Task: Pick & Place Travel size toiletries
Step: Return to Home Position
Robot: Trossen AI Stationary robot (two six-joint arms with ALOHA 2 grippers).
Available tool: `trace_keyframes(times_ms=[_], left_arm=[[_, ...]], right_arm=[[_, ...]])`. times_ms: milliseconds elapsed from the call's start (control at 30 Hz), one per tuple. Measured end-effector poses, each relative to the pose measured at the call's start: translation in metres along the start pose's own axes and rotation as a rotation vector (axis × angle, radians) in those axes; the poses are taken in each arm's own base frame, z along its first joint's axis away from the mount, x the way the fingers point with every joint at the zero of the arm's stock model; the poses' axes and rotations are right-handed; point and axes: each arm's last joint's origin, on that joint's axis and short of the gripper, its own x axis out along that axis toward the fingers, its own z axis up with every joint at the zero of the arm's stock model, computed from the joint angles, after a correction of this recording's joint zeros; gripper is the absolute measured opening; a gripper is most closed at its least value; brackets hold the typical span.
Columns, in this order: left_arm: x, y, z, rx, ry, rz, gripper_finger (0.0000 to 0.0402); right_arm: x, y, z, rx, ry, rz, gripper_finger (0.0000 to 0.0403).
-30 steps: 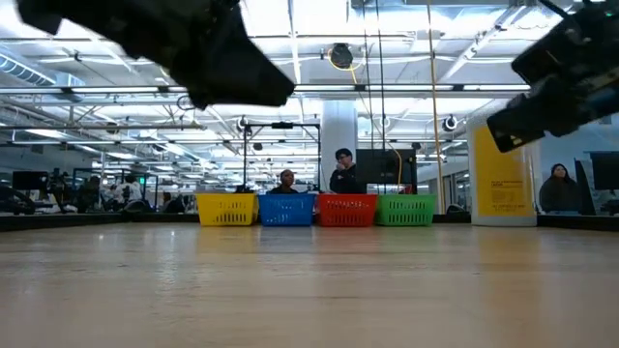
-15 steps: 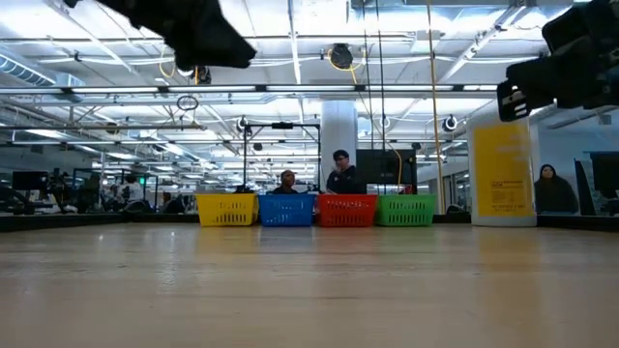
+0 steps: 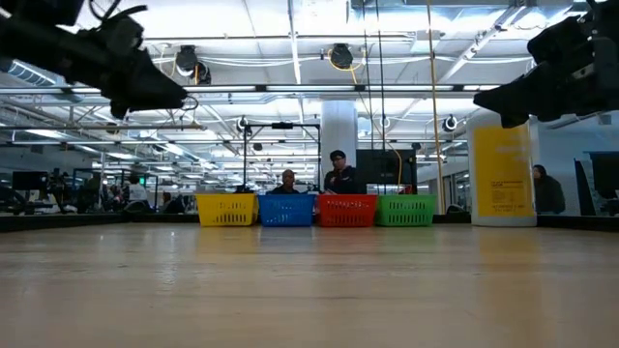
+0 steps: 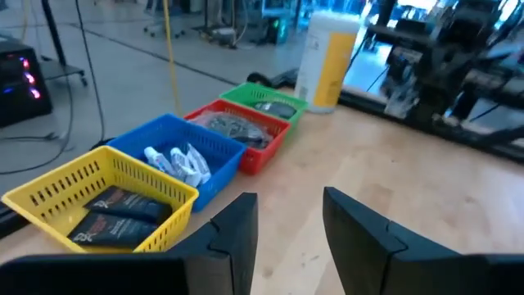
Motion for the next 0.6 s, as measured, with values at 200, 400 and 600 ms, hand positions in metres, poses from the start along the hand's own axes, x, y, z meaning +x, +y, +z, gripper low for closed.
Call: trace_keyframes(times_ms=[200, 400, 600], left_arm=[[-0.024, 0.021, -0.006, -0.015, -0.026, 0.018, 0.0136], [-0.046, 0.034, -0.008, 0.002, -0.051, 0.004, 0.0081], [-0.051, 0.037, -0.014, -0.012, -0.172, -0.052, 0.001]], right_arm=[[0.0, 0.0, 0.0, 0.001, 0.0, -0.001, 0.0008], [0.0, 0.0, 0.0, 0.001, 0.0, -0.001, 0.0008], [0.0, 0.0, 0.0, 0.001, 0.0, -0.009, 0.0009]])
